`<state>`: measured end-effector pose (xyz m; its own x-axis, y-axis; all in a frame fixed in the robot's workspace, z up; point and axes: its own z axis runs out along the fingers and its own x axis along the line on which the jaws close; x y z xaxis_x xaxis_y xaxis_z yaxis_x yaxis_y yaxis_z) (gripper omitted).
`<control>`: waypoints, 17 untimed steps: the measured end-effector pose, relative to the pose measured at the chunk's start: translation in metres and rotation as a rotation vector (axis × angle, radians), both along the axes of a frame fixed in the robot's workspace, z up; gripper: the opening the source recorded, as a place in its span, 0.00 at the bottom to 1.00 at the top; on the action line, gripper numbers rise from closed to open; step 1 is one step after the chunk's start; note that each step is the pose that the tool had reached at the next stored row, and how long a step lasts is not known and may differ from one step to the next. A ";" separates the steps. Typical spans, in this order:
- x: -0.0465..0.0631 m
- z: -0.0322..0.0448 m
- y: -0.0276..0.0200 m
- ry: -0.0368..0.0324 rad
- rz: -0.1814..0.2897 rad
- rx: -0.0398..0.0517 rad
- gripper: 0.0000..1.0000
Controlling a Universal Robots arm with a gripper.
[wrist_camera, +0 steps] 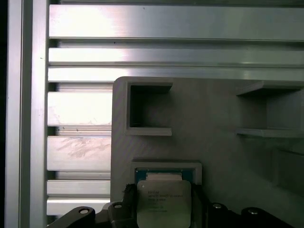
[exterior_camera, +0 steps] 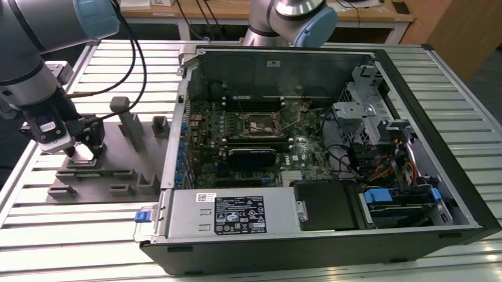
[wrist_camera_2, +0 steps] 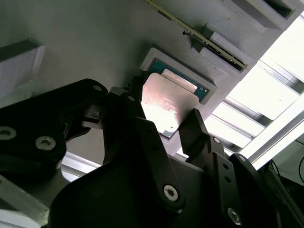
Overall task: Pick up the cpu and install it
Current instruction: 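Pick up the cpu and move it towards the insertion slot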
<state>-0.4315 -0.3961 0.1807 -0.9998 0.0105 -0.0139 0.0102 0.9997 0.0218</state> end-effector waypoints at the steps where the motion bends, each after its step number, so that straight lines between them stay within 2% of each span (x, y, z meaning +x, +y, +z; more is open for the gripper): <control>1: 0.000 0.0000 0.0000 0.0000 0.000 0.0000 0.55; 14: 0.000 -0.0003 0.0000 -0.0002 0.000 0.0002 0.55; 15: 0.000 -0.0003 0.0000 -0.0001 0.000 0.0002 0.62; 17: 0.000 0.0003 0.0000 0.0001 0.000 0.0000 0.62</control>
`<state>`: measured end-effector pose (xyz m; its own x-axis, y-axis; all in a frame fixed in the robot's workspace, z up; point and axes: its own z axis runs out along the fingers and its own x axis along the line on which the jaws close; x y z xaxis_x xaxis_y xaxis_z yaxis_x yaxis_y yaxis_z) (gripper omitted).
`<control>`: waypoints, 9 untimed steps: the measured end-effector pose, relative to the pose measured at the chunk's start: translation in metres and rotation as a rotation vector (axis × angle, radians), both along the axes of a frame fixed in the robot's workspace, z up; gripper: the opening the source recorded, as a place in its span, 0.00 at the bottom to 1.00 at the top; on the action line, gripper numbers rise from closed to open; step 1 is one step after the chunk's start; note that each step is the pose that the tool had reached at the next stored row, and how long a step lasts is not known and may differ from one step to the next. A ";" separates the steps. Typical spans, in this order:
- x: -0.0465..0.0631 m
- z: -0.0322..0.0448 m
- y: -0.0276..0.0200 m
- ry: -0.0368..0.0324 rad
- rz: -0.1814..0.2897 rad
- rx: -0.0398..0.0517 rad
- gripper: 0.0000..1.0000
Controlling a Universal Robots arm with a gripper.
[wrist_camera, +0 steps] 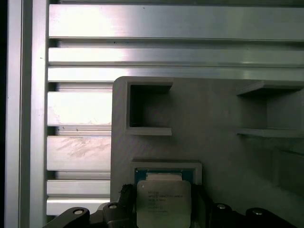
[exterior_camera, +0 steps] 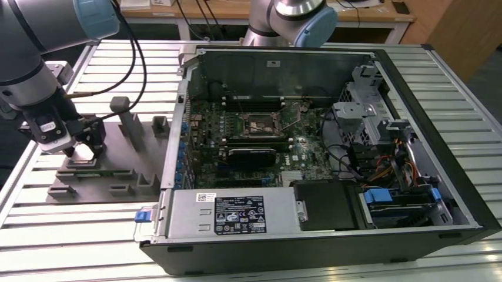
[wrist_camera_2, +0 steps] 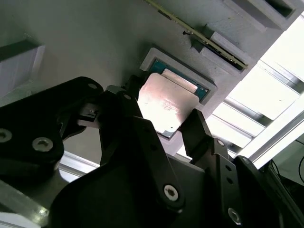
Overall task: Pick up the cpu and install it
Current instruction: 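Pick up the cpu and move it towards the insertion slot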
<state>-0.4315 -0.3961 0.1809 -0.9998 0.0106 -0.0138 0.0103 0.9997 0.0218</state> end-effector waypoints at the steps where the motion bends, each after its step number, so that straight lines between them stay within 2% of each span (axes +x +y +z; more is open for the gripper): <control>1: 0.000 0.0007 0.0000 -0.0001 0.000 0.0000 0.62; 9: 0.000 0.0019 0.0000 -0.0002 0.000 0.0001 0.60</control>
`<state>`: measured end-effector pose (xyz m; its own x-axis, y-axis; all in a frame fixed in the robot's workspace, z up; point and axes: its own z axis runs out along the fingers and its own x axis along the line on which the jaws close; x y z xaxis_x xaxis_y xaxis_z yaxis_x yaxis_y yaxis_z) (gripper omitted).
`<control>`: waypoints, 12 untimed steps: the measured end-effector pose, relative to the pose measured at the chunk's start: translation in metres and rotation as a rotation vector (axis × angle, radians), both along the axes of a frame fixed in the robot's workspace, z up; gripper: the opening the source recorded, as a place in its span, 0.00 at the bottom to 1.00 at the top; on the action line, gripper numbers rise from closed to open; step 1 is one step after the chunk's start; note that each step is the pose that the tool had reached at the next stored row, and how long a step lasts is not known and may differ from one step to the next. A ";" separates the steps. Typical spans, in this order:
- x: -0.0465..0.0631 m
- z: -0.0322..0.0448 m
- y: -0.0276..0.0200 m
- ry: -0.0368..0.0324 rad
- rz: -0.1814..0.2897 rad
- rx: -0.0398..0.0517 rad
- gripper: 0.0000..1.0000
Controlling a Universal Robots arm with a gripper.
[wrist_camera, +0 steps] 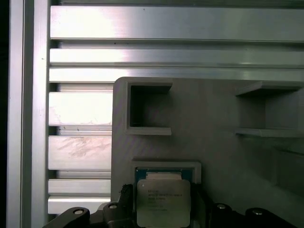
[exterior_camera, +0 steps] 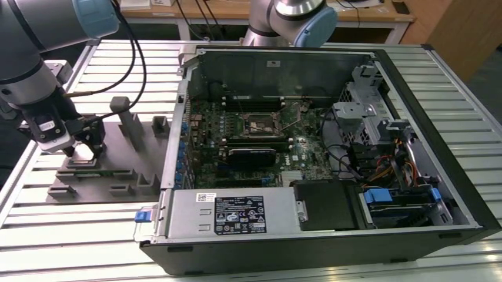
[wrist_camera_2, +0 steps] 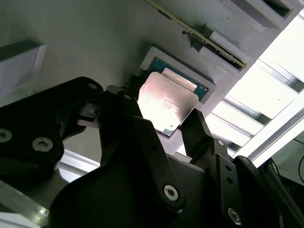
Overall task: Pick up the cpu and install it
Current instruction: 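Pick up the cpu and move it towards the insertion slot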
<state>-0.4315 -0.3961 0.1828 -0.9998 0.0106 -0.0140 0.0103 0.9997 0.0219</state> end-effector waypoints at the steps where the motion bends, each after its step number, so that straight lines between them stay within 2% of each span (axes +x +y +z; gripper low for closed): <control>1: 0.000 0.0000 0.0000 0.0001 0.000 -0.0001 0.60; 2: 0.000 0.0001 0.0000 0.0001 0.000 -0.0001 0.60; 3: 0.000 0.0001 0.0000 0.0001 0.000 -0.0001 0.54; 9: 0.000 0.0003 0.0000 0.0000 0.000 0.0000 0.54; 12: 0.000 0.0030 0.0000 0.0002 0.000 -0.0001 0.54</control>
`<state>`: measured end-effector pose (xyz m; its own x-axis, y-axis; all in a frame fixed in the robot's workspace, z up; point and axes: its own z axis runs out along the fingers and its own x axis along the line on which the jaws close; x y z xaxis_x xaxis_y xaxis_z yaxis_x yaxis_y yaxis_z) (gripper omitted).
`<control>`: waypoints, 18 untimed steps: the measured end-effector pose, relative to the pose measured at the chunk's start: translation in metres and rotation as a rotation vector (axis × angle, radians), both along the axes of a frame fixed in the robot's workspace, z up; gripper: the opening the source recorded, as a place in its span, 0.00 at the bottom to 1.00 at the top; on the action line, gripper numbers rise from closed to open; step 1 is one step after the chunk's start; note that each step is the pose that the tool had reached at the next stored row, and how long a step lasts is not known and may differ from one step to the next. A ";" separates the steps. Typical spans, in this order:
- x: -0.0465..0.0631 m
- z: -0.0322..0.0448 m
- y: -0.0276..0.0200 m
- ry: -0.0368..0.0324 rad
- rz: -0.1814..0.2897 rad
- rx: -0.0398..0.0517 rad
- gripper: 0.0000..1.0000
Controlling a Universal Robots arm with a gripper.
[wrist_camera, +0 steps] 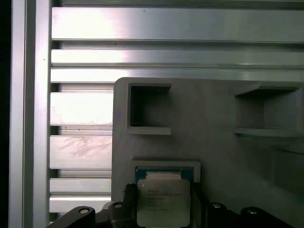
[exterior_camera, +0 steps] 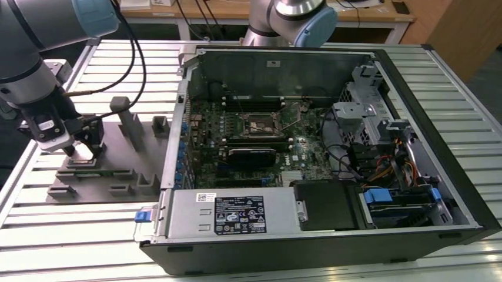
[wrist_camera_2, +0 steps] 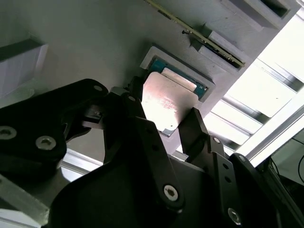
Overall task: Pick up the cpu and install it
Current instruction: 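Pick up the cpu and move it towards the insertion slot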
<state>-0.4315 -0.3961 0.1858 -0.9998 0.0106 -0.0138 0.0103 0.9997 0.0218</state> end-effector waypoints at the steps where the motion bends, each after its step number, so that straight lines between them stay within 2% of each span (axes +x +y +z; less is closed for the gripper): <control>1: 0.000 0.0049 0.0000 -0.0001 0.000 0.0001 0.54; 2: 0.000 0.0101 0.0000 -0.0001 0.000 0.0000 0.54; 18: 0.000 0.0376 0.0000 -0.0023 0.000 0.0003 0.54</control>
